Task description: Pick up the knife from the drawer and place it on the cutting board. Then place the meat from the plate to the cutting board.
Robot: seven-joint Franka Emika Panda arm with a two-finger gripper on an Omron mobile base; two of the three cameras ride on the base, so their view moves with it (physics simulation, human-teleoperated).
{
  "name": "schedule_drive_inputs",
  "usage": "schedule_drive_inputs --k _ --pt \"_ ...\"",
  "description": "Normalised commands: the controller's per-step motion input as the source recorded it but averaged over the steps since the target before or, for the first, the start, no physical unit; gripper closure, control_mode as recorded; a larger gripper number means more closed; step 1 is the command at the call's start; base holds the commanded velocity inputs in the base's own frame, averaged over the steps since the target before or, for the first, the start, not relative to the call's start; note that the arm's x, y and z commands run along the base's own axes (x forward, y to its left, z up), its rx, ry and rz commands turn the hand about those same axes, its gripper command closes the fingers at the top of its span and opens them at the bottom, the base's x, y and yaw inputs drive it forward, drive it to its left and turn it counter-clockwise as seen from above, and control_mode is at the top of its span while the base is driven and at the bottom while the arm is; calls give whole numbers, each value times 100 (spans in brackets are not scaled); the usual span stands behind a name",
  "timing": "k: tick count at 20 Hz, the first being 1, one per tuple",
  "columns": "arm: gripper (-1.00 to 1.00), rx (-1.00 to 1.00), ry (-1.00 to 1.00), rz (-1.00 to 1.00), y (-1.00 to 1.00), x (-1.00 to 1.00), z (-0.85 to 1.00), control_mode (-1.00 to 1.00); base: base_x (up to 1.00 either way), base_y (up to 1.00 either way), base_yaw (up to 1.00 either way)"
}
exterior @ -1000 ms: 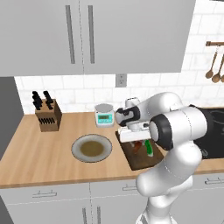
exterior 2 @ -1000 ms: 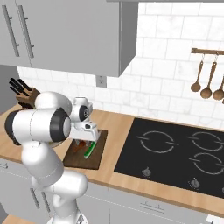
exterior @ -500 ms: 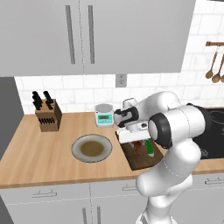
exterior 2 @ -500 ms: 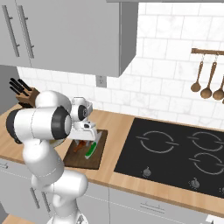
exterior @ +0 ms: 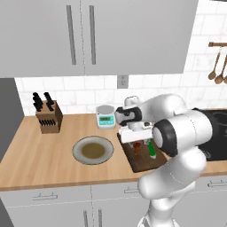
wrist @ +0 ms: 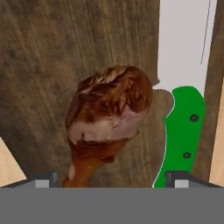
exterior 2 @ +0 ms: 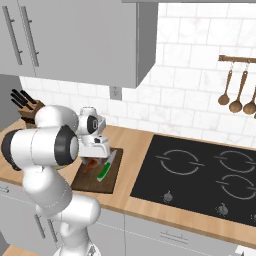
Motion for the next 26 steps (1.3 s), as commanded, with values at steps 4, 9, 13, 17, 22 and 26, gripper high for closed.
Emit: schedule_drive_inputs --k 4,9,13,17,22,26 --pt "-100 0 -3 0 0 -53 41 -100 0 0 0" --pt "-100 -1 -20 0 0 -65 11 -100 0 0 0" --pt "-100 0 -28 0 0 -67 38 -100 0 0 0" --pt "-100 0 -26 0 0 -71 69 -100 0 0 0" --pt "-100 0 -23 0 0 -79 70 -100 0 0 0" --pt "-100 0 -21 0 0 -65 87 -100 0 0 0"
